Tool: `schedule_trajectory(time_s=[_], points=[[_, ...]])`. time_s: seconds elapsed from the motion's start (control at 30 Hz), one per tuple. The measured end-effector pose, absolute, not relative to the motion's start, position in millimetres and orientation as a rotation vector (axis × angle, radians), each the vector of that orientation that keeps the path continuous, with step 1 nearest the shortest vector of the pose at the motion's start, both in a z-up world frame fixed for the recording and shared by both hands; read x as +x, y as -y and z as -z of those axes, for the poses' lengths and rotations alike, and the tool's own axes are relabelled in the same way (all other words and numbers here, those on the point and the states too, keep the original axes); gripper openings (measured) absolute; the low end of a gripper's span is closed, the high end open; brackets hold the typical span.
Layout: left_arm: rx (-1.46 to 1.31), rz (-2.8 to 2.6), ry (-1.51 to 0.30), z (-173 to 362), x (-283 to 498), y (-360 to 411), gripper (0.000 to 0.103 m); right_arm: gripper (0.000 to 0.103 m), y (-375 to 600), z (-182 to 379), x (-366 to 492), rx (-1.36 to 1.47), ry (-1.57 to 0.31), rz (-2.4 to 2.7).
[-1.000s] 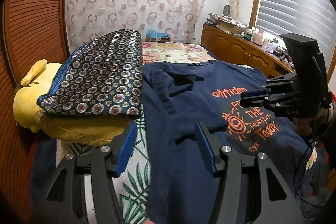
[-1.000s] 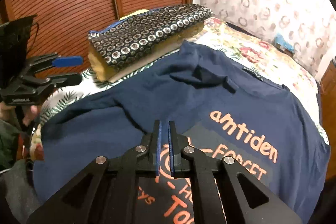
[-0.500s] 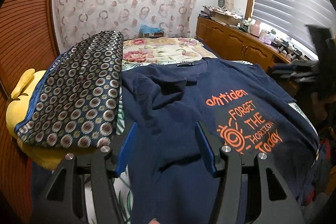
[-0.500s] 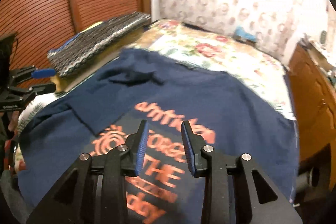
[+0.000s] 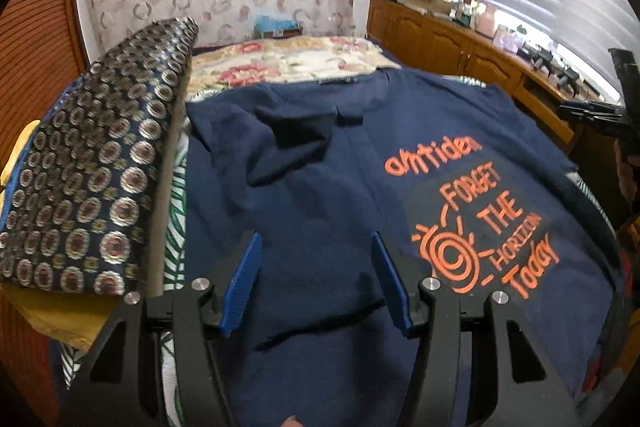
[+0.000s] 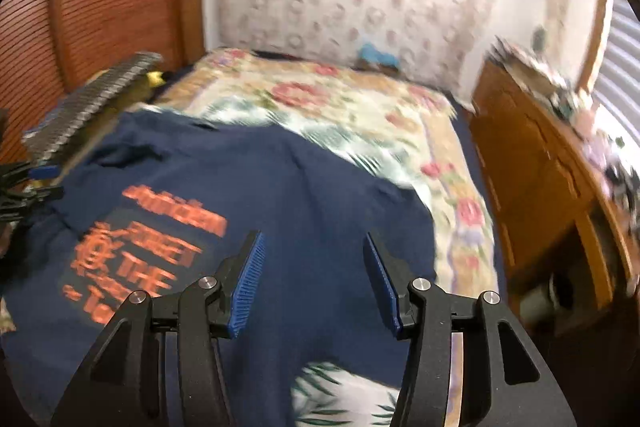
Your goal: Fold small clothes
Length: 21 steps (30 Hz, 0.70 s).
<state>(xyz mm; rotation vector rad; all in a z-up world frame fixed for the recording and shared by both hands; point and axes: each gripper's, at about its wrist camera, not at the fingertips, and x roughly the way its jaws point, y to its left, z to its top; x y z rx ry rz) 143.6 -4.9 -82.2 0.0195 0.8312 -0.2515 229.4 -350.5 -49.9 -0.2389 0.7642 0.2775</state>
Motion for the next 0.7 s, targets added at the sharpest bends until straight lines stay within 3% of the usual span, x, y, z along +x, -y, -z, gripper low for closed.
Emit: schedule_trajectory(time_s=[0.27,0.7], points=[[0.051,0.239,-0.882,98.4,148.8,9.9,0.056,0.052,415.3,101.7,247.0,-0.123,-0.873,-0.157],[0.066,0.242,-0.881,103.4,147.6,11.4,0.061,0.052,461.3,118.9,222.8,0.037,-0.933,-0.143]])
